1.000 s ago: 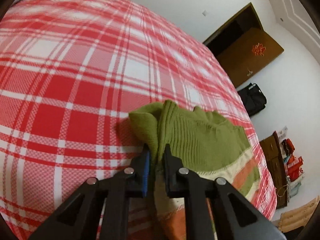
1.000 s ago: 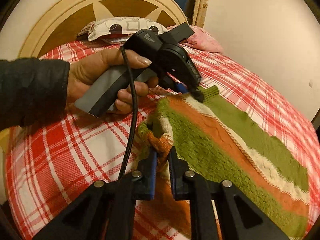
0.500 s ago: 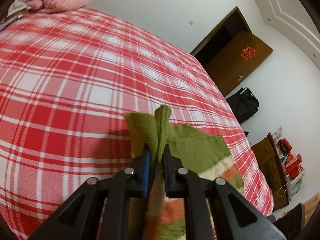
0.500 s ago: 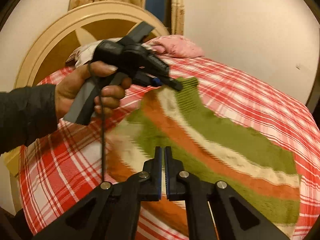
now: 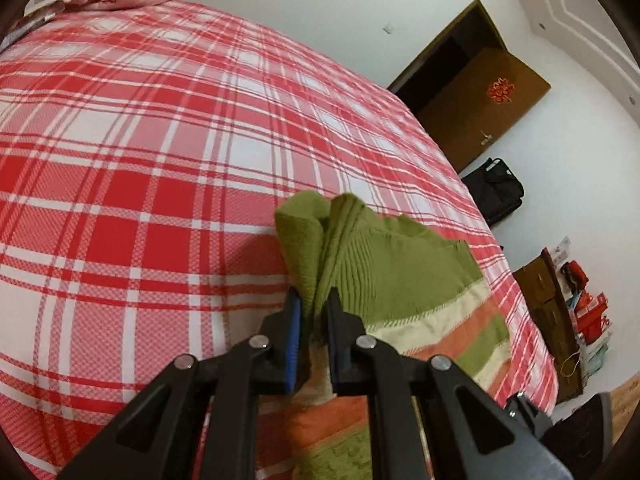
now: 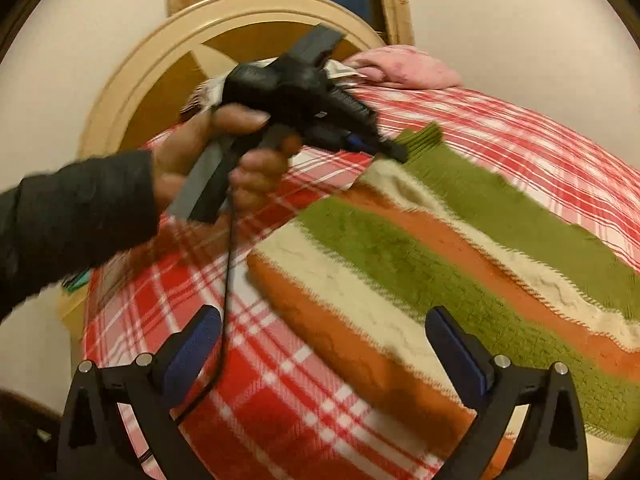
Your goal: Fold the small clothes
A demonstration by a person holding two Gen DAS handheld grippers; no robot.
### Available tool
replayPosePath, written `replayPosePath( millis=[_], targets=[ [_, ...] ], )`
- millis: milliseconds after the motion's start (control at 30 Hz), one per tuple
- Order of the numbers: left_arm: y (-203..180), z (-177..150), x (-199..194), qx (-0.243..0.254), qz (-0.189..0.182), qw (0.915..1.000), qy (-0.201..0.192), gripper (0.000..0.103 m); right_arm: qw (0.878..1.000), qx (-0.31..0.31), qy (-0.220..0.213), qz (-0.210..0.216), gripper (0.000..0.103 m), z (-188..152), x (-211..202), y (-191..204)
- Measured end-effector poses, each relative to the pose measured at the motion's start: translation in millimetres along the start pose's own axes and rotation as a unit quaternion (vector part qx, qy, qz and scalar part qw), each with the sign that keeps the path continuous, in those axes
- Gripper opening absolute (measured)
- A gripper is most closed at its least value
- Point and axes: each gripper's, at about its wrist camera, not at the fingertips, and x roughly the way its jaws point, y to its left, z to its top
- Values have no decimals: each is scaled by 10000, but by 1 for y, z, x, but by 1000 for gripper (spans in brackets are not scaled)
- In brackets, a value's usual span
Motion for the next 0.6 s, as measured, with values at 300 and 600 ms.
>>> replayPosePath(
  millis=[300,600],
  targets=[
    [-2,10,5,128,-74,9996,226,12,9858,-1318,348,-978,78,-4,31,37],
    [5,8,6,125,-133,9996,211,12,9667,-2235,324,-1206,46,5,65,81]
  ],
)
